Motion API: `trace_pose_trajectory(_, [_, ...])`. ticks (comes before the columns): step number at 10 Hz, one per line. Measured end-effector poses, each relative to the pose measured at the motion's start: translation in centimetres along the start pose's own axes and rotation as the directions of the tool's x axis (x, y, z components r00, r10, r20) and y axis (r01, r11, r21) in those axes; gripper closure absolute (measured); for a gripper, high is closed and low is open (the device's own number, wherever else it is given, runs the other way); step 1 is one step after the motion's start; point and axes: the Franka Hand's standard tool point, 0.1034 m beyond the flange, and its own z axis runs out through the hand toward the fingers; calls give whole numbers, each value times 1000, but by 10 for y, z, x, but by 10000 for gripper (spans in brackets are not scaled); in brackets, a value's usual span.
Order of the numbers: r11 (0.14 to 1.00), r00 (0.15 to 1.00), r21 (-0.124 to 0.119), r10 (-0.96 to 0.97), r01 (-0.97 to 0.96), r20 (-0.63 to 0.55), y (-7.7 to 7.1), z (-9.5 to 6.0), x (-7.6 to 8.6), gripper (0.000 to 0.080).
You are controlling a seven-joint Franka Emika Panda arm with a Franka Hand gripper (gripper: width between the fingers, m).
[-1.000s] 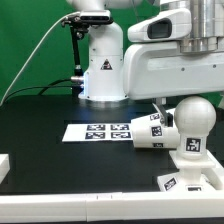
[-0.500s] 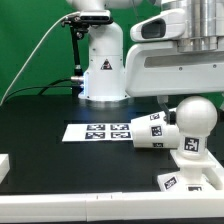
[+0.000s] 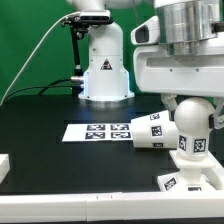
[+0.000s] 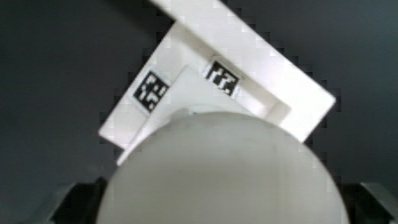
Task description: Assemble lamp
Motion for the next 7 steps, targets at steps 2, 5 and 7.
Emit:
trace_pose_trajectory(2, [1000, 1000, 1, 19, -19, 3, 0, 0, -1, 164])
trace_pose_trajectory(5, [933, 933, -8, -359, 359, -10, -3, -1, -2, 103])
trace_pose_trajectory(7, [810, 810, -27, -586, 586, -15, -5, -2, -9, 101])
